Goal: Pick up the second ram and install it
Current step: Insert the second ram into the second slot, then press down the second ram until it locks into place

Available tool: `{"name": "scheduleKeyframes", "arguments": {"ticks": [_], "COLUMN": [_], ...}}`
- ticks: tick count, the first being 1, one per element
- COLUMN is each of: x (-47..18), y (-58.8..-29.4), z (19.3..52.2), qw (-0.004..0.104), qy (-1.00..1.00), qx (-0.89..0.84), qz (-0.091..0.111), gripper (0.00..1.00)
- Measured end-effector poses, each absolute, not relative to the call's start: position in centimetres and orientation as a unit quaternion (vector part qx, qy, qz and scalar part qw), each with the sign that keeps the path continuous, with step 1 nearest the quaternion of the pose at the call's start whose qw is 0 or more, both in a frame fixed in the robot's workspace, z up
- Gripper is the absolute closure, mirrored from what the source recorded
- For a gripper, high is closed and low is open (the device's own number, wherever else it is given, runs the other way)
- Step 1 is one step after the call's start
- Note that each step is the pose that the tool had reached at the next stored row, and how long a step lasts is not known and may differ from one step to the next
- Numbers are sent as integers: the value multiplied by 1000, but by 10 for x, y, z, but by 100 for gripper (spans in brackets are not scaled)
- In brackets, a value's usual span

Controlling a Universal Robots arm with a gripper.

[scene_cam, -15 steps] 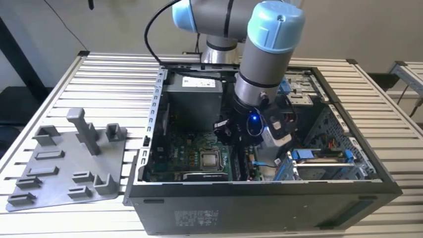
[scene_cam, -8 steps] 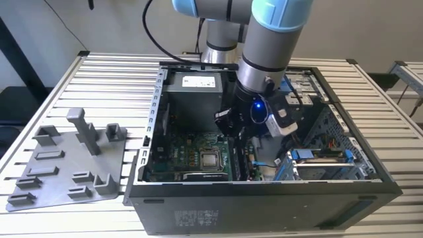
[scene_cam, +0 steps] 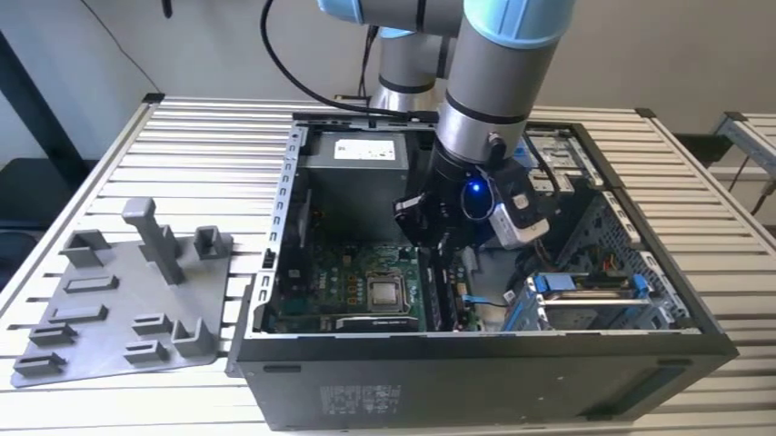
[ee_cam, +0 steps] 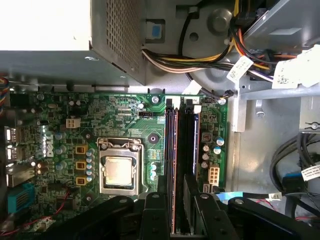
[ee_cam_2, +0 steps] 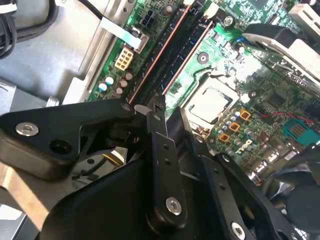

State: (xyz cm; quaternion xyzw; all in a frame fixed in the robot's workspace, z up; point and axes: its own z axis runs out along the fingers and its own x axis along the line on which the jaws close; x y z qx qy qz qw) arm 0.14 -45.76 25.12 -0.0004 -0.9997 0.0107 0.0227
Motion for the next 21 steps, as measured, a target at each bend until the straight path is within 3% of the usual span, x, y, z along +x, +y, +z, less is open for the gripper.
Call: {"name": "scheduleKeyframes", "arguments": {"ticks": [6, 8, 10, 21], "x": [1, 1, 1, 1], "y": [-458, -458, -458, -458], "z": [251, 251, 251, 251], "qw": [23, 23, 23, 23], "qy": [-1000, -1000, -1000, -1000], "qx": [0, 0, 0, 0], "qz": [11, 11, 11, 11], "gripper": [74, 87, 89, 89]}}
